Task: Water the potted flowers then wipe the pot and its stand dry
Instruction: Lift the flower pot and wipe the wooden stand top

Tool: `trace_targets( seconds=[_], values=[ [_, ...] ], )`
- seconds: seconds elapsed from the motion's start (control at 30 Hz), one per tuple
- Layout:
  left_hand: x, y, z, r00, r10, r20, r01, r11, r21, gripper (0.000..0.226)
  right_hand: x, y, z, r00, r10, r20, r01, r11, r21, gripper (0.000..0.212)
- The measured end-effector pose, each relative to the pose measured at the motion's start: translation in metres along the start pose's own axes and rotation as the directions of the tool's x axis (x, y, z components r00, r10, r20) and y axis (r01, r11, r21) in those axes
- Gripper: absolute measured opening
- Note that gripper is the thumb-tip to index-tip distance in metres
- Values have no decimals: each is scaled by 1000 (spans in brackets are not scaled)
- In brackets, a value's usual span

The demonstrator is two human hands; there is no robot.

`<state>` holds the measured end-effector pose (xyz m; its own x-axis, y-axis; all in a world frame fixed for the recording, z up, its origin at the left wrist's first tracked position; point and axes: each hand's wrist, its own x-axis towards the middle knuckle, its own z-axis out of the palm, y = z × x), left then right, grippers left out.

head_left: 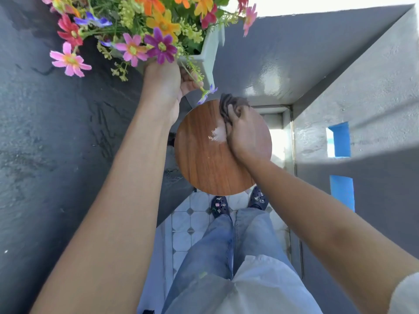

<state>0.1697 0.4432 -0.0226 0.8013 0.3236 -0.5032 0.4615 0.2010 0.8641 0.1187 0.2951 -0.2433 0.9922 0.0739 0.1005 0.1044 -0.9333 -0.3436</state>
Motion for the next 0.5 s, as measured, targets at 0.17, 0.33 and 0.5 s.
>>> trace_targets(
  seconds=[0.17, 0.33, 0.5],
  values=[
    [-6, -15, -1, 999, -24, -28, 24, 999, 25, 36, -122, -25, 22, 805, -522, 281, 449, 846, 286, 47],
    [-20, -34, -7, 999, -31, -9, 31, 998, 47, 36, -106, 23, 3, 879, -409, 245, 337, 896, 287, 47],
    [-28, -70, -19, 995, -92, -33, 95, 991, 90, 28, -51, 64, -11, 973, 212, 92, -228, 945, 235, 38]
  ],
)
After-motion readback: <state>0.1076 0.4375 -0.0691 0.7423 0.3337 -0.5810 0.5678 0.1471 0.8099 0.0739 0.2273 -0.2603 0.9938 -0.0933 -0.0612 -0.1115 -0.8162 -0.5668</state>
